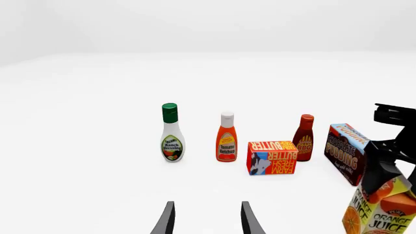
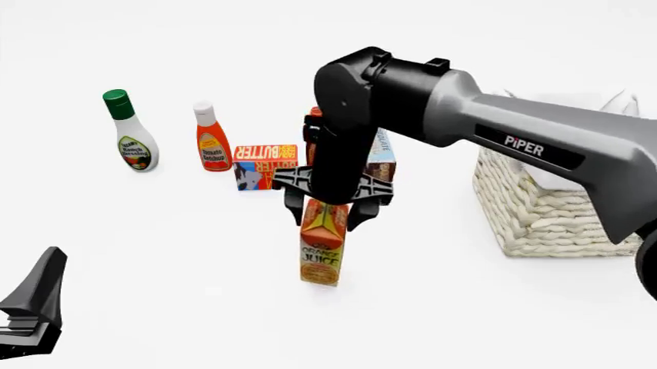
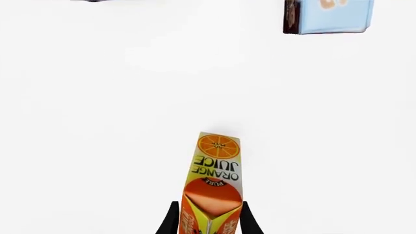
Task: Pick the orange juice and place it in the basket.
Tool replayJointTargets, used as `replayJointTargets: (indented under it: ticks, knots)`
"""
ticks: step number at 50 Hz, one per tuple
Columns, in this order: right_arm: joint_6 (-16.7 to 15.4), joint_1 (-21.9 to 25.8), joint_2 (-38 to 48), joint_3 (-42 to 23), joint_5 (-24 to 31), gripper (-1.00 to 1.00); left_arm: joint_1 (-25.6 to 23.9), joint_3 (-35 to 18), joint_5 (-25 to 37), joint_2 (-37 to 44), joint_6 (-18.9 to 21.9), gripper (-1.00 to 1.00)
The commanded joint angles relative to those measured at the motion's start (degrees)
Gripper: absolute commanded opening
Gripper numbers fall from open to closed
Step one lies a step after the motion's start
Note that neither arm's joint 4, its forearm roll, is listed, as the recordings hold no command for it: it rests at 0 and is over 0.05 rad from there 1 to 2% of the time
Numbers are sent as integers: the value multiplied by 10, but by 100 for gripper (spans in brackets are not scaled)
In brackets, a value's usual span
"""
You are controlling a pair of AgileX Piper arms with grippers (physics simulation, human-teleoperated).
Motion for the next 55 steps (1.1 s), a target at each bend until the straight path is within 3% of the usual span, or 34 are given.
replayJointTargets:
  ticks: [1,18,20,22,24,28,30,35,36,37,43,55]
  knots:
    - [8,15,-24,-8,0,-100,0,0,0,0,0,100]
    - [-32,19,-47,-7,0,-100,0,0,0,0,0,100]
    - [-52,7,-47,-3,0,-100,0,0,0,0,0,100]
    - [-96,-20,-45,5,0,-100,0,0,0,0,0,100]
    - [-91,-11,-48,2,0,-100,0,0,0,0,0,100]
    - [-117,-16,-52,15,0,-100,0,0,0,0,0,100]
    - [-153,-33,-52,24,0,-100,0,0,0,0,0,100]
    - [-190,-38,-56,30,0,-100,0,0,0,0,0,100]
    - [-184,-36,-59,29,0,-100,0,0,0,0,0,100]
    - [-208,-45,-59,34,0,-100,0,0,0,0,0,100]
    - [-229,-33,-69,33,0,-100,0,0,0,0,0,100]
    - [-269,-59,-96,44,0,-100,0,0,0,0,0,100]
